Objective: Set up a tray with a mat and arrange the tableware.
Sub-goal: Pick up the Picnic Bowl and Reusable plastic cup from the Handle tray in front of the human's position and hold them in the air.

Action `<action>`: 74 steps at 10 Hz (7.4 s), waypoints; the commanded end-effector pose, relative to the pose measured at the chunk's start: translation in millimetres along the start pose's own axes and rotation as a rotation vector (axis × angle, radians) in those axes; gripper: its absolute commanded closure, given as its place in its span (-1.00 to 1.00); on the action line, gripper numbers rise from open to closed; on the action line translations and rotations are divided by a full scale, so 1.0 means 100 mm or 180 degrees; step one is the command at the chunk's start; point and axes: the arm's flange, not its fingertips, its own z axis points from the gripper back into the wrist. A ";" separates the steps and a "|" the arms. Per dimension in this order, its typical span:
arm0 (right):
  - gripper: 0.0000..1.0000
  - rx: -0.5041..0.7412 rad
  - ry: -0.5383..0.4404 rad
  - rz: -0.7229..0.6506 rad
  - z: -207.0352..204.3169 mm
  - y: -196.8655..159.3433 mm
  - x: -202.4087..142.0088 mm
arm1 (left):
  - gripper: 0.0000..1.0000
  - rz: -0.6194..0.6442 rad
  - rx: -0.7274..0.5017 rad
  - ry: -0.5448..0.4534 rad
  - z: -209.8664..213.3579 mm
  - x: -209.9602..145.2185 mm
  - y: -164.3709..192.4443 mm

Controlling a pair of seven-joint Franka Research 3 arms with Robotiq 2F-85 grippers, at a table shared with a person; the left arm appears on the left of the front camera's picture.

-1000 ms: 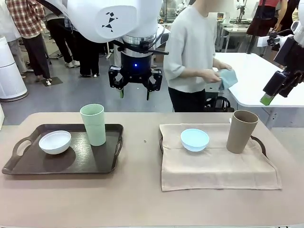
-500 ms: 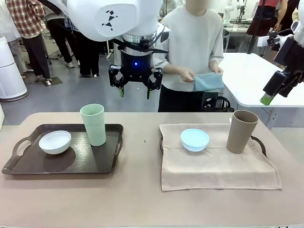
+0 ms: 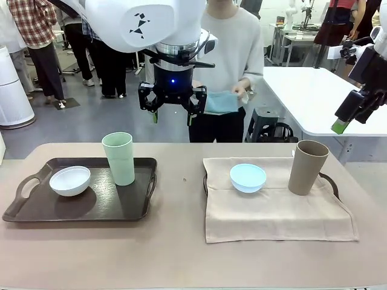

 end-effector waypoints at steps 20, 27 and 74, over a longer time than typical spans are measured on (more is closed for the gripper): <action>-1.00 0.0580 0.0318 -0.1627 0.06 -1.64 -1.50 | -0.68 0.0738 -0.0909 0.0848 -0.80 0.10 4.00; -1.00 0.2795 -0.0329 -0.2078 0.07 -2.68 -2.63 | -0.68 0.1080 -0.3377 0.1118 -1.11 -0.29 5.98; -1.00 0.1674 -0.0765 0.0970 -0.64 0.59 1.32 | -0.68 0.0991 -0.1012 0.1306 -1.07 0.37 4.57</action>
